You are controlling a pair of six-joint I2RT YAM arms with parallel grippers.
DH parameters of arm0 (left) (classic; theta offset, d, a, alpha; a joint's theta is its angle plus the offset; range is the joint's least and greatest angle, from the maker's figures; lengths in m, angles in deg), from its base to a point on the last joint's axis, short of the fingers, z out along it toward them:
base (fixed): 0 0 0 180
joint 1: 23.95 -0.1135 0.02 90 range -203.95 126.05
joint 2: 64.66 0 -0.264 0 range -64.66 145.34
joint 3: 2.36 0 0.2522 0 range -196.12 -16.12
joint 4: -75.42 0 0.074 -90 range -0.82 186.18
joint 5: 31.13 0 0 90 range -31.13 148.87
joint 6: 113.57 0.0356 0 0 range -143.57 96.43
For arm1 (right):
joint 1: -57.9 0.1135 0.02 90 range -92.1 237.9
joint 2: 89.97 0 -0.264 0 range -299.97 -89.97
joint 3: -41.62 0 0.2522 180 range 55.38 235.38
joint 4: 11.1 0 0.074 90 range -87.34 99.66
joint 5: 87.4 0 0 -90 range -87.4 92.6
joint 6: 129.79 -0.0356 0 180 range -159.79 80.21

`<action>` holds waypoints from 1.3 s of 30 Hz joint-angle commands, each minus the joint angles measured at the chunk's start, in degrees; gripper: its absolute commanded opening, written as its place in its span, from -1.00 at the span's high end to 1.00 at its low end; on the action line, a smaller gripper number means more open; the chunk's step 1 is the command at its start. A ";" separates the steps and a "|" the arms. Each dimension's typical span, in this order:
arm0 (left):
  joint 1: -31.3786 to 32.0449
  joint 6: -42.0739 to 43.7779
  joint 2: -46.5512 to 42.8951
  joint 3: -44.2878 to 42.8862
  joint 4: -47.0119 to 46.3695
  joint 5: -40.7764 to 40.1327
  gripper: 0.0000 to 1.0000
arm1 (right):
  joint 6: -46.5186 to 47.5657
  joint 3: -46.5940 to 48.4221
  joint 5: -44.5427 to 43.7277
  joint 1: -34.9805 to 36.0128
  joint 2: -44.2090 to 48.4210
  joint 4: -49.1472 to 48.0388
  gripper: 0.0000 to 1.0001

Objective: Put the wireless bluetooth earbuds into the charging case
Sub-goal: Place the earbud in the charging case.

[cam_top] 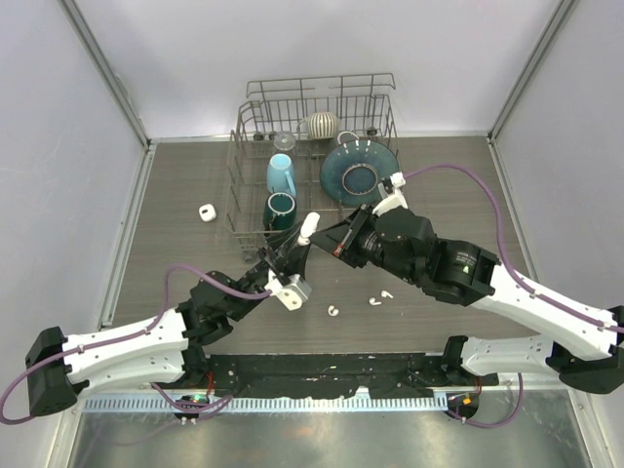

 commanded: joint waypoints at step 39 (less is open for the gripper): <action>0.75 0.68 -1.33 -0.72 -8.33 2.78 1.00 | -3.43 0.33 1.49 0.15 -2.63 -6.73 0.97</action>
